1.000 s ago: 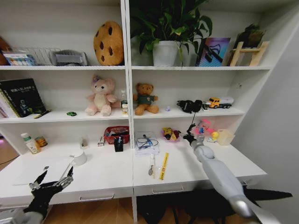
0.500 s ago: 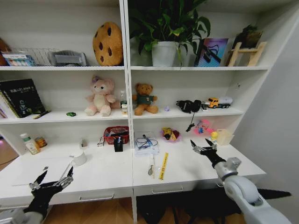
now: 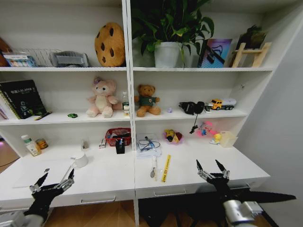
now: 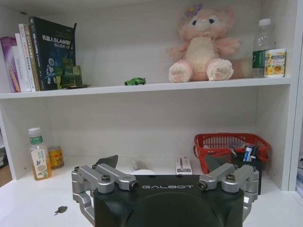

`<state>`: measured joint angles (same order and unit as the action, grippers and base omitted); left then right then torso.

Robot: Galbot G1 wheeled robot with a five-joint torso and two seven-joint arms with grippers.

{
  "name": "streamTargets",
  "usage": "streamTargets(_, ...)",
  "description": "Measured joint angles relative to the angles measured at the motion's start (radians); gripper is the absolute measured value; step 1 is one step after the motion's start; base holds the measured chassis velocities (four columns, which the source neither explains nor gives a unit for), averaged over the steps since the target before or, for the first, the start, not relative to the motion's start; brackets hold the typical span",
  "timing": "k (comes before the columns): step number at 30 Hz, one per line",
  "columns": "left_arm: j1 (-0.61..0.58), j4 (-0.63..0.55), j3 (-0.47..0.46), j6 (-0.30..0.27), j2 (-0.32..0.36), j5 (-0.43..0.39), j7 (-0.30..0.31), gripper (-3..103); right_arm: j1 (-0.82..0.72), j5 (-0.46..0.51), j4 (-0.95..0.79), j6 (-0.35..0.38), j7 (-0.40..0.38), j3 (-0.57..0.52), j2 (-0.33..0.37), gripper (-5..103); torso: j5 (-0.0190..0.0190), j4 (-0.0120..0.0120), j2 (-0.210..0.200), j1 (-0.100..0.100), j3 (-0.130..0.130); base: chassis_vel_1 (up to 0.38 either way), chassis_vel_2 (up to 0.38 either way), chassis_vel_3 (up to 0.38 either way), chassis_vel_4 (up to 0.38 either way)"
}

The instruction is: Organize the objects on the table.

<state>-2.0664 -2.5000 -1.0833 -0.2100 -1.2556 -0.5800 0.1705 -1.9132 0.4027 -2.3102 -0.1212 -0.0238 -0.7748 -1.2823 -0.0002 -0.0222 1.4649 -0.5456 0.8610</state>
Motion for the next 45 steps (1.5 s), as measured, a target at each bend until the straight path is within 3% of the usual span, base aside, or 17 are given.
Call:
streamTargets(16, 0.000, 0.000, 0.000, 0.000, 0.000, 0.000, 0.000, 100, -0.055, -0.077, 0.006, -0.076, 0.023, -0.004, -0.025, 100, 0.0002, 0.0000, 0.000, 0.000, 0.000, 0.000, 0.000, 0.000, 0.000)
streamTargets(45, 0.000, 0.000, 0.000, 0.000, 0.000, 0.000, 0.000, 100, -0.047, -0.090, 0.005, -0.070, 0.030, 0.012, -0.021, 100, 0.0003, 0.0001, 0.000, 0.000, 0.000, 0.005, 0.003, -0.002, -0.002)
